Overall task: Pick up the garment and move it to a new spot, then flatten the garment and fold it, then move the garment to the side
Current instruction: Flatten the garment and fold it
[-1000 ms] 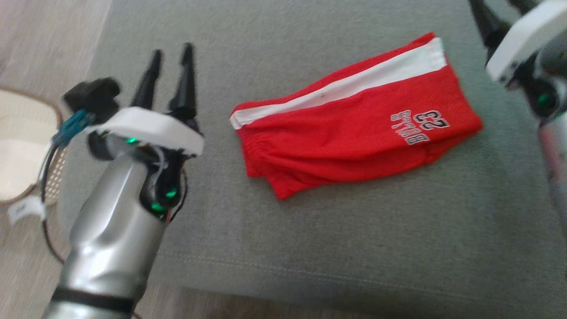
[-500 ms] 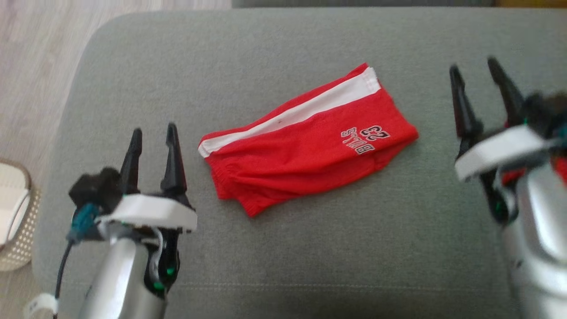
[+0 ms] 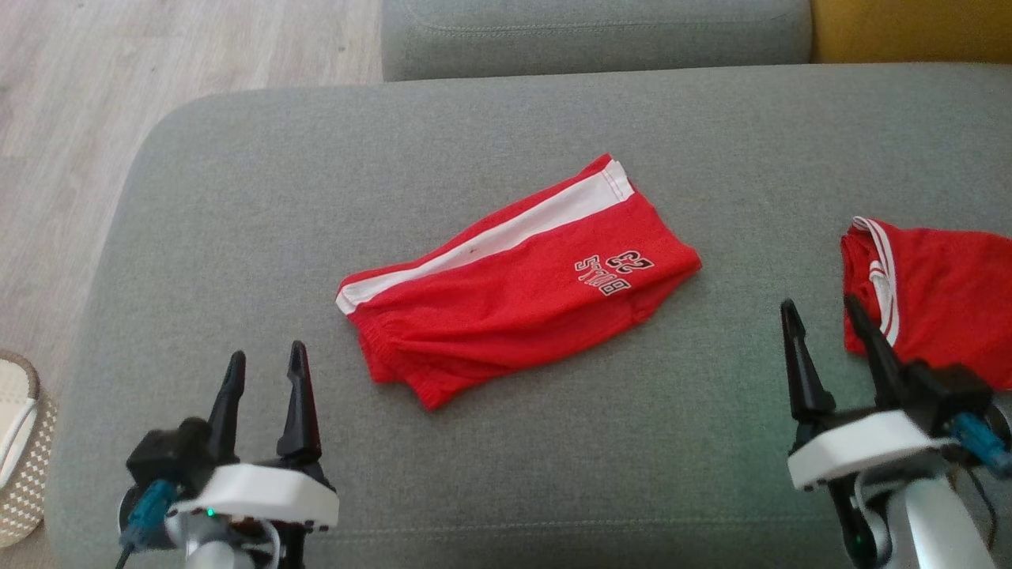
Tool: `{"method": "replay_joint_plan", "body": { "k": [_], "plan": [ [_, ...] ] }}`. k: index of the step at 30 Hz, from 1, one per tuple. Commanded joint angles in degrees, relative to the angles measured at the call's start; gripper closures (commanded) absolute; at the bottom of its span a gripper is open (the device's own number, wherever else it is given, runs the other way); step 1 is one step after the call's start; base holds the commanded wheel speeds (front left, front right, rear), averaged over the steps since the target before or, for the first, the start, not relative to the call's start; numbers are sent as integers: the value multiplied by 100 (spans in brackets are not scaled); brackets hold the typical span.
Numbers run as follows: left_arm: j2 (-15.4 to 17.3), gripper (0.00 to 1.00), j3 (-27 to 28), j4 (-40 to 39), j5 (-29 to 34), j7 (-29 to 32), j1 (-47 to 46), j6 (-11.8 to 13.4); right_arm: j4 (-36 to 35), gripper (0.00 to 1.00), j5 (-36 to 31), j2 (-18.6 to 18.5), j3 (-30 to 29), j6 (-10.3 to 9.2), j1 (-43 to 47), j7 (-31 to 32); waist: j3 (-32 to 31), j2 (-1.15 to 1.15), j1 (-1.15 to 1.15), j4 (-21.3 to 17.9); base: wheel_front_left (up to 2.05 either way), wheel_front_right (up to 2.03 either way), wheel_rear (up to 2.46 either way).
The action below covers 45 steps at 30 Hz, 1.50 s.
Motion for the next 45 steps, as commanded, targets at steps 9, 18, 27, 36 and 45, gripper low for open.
{"method": "replay_joint_plan", "body": {
  "k": [9, 18, 27, 36, 45],
  "plan": [
    [12, 0, 67, -303, -137, -44, -65, 166, -136, 0, 533, 29, 212, -2, 79, -71, -30, 0, 0, 42, 0, 0, 0],
    [12, 0, 17, -300, -112, -45, -298, 123, 245, 0, 2045, 29, 709, -2, -419, 426, 312, 0, 0, 188, 0, 0, 0],
    [12, 0, -155, -49, -205, -45, -492, 152, 1423, 0, 3743, 30, 730, -2, -1393, 826, 704, 0, 0, 537, 0, 0, 0],
    [12, 0, -179, -159, -176, -45, -625, 299, 3017, 0, 4647, 30, 636, -2, -2333, 999, 974, 0, 0, 788, 0, 0, 0],
    [12, 0, -274, -181, -162, -45, -728, 354, 3996, 0, 5452, 30, 1013, -2, -3053, 1265, 1078, 0, 0, 836, 0, 0, 0]
  ]
}}
